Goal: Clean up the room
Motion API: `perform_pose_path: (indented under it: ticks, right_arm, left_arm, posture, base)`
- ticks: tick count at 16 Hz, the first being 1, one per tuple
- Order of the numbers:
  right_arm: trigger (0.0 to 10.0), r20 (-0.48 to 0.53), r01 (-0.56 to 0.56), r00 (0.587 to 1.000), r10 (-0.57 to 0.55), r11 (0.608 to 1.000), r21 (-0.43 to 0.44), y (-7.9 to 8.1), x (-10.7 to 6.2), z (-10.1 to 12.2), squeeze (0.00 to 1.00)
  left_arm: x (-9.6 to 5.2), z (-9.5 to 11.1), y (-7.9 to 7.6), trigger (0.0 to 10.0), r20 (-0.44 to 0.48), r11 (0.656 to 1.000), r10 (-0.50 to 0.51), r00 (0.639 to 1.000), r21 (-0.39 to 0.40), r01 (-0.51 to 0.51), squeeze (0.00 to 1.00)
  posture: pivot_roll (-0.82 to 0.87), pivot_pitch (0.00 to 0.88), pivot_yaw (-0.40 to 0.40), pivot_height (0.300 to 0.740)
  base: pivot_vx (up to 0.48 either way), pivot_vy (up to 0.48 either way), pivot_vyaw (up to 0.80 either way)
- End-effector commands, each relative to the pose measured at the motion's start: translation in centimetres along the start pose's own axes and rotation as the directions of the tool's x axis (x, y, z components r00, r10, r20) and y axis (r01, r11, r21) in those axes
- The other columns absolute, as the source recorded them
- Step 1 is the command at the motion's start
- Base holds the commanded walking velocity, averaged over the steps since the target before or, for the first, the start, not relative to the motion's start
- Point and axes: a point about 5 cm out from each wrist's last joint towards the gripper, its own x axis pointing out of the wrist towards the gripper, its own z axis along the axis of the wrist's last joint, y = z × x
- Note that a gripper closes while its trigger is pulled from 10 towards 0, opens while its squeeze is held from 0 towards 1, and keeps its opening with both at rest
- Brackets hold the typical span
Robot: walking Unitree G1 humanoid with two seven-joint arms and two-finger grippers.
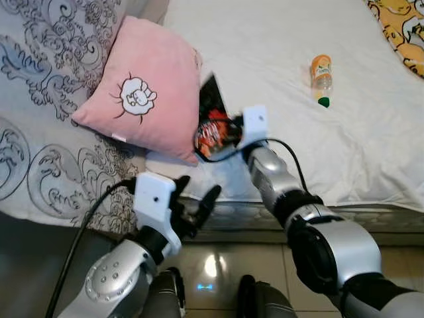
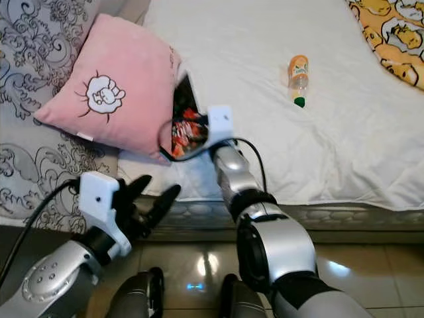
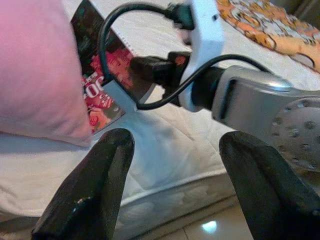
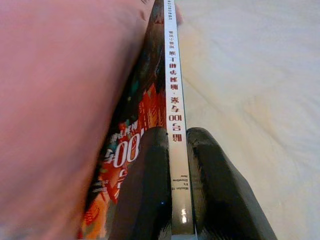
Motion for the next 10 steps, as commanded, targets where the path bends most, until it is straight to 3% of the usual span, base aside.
perform_pose_path:
  ticks: [1, 4, 6, 10]
  right_arm:
    - [0.0, 0.055, -0.017, 0.998, 0.017, 1.000, 0.001, 0.6, 0.6, 2.0, 0.00]
    - [0.0, 0.096, -0.035, 0.995, 0.038, 0.999, -0.026, 1.4, 1.2, 4.2, 0.00]
    - [0.0, 0.187, -0.091, 0.978, 0.095, 0.995, -0.033, 3.0, 1.7, 7.6, 0.00]
    - [0.0, 0.122, -0.124, 0.984, 0.129, 0.991, -0.045, 4.2, 1.8, 6.3, 0.00]
  left_arm:
    - [0.1, -0.4, -0.3, 10.0, -0.002, 1.000, 0.009, 1.000, -0.009, -0.009, 0.00]
    - [0.1, -0.5, -0.5, 10.0, 0.006, 1.000, 0.014, 1.000, -0.010, -0.014, 0.00]
    - [0.0, -0.5, 0.0, 10.0, 0.023, 0.999, 0.047, 0.999, 0.002, -0.047, 0.00]
    - [-0.3, -0.6, 0.0, 10.0, 0.029, 0.998, 0.066, 0.997, 0.012, -0.066, 0.00]
  posture:
    - [0.39, 0.188, -0.074, 0.740]
    - [0.40, 0.185, -0.093, 0.740]
    - [0.42, 0.171, -0.118, 0.740]
    - [0.44, 0.167, -0.131, 0.740]
  base:
    - [0.000, 0.000, 0.00]
    - [0.000, 0.000, 0.00]
    - [0.000, 0.000, 0.00]
    - [0.000, 0.000, 0.00]
